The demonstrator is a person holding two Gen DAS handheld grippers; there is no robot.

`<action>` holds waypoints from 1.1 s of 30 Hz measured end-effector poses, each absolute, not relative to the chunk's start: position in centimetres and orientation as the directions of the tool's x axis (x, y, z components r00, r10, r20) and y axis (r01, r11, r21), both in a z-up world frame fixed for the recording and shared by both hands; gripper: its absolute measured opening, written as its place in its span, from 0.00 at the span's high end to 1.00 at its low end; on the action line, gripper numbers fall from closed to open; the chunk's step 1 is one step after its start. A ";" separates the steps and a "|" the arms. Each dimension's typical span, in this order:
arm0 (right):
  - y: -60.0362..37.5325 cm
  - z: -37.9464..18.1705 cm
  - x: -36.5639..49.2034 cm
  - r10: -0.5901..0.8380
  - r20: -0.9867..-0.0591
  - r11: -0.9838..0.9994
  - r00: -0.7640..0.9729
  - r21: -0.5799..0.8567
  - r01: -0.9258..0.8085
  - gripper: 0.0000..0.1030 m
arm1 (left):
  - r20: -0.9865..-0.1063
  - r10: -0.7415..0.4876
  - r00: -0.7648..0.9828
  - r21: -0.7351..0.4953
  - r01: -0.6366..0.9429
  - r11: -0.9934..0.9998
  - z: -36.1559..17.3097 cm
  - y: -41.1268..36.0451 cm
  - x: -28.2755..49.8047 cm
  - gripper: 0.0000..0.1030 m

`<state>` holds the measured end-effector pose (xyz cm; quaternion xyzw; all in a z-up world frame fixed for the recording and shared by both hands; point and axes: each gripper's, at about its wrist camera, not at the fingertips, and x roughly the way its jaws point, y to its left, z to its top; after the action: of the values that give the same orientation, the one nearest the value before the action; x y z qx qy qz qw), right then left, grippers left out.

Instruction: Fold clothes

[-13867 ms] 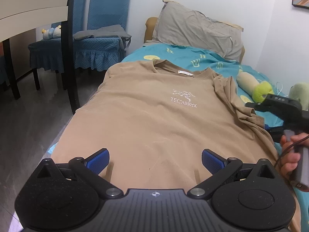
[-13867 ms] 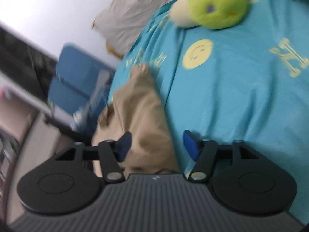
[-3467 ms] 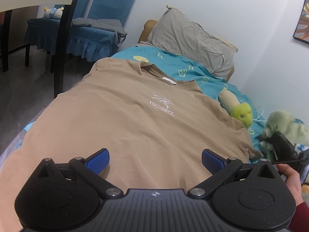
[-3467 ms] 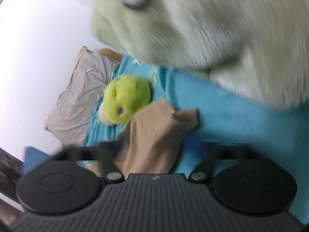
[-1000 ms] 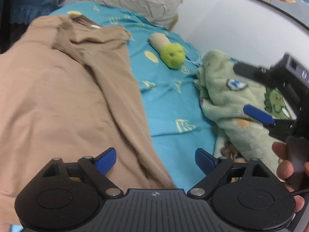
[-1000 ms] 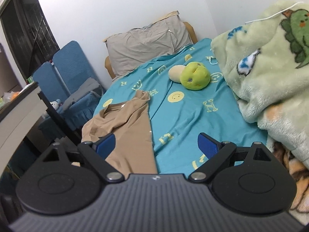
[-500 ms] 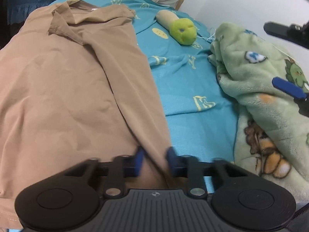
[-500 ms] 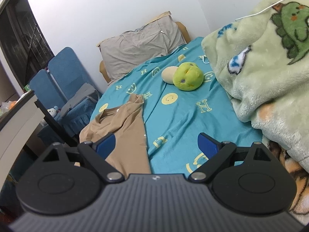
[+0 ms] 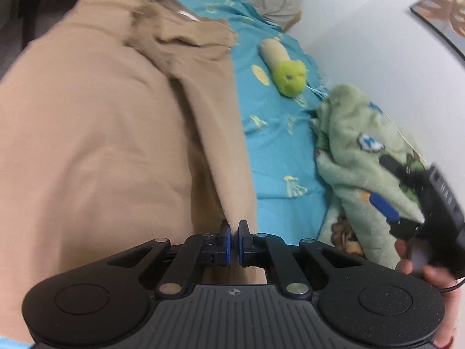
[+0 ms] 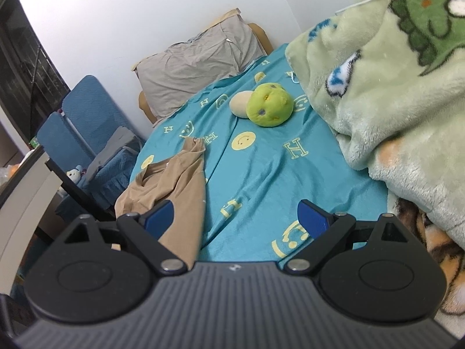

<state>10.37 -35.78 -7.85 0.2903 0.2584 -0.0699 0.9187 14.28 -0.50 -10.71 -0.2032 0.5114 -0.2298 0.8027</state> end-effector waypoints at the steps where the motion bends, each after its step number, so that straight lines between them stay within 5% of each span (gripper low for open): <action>1: -35.8 -8.0 10.5 0.028 -0.519 0.820 0.855 0.501 0.277 0.09 | -0.744 -0.549 0.380 -0.533 0.158 0.831 -10.5 0.4 14.5 0.96; 6: -35.3 -8.3 11.2 0.049 -0.537 0.825 0.842 0.497 0.269 0.09 | -0.835 -0.400 0.379 -0.379 0.132 0.916 -12.2 2.6 15.6 0.95; 11: -34.4 -8.8 11.8 0.073 -0.556 0.842 0.828 0.480 0.248 0.09 | -0.834 -0.356 0.423 -0.325 0.146 0.934 -13.6 3.2 15.3 0.93; 16: -34.1 -8.8 12.4 0.082 -0.562 0.838 0.823 0.486 0.249 0.09 | -0.795 -0.314 0.519 -0.206 0.256 0.944 -10.7 1.5 12.7 0.62; 21: -34.3 -8.5 12.6 0.078 -0.555 0.840 0.828 0.484 0.245 0.09 | -0.747 -0.462 0.477 -0.213 0.487 0.847 -9.2 -2.9 9.1 0.39; 24: -34.7 -8.4 12.5 0.076 -0.551 0.834 0.831 0.492 0.250 0.09 | -0.794 -0.479 0.374 -0.187 0.598 0.779 -10.9 -6.6 7.8 0.38; 29: -35.6 -8.4 12.1 0.069 -0.544 0.818 0.836 0.511 0.264 0.09 | -0.879 -0.336 0.338 -0.012 0.690 0.724 -14.0 -10.5 6.2 0.39; 32: -35.9 -8.4 12.0 0.071 -0.540 0.809 0.839 0.523 0.268 0.09 | -0.884 -0.311 0.348 0.024 0.700 0.714 -14.4 -10.6 5.7 0.48; 33: -35.9 -8.4 12.0 0.072 -0.538 0.808 0.840 0.525 0.267 0.09 | -0.881 -0.319 0.348 0.019 0.702 0.712 -14.4 -10.7 5.8 0.66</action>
<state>12.05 -35.95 -8.40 0.3053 0.2780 -0.0537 0.9092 5.77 -10.68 -14.45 0.2024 0.4721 -0.3208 0.7958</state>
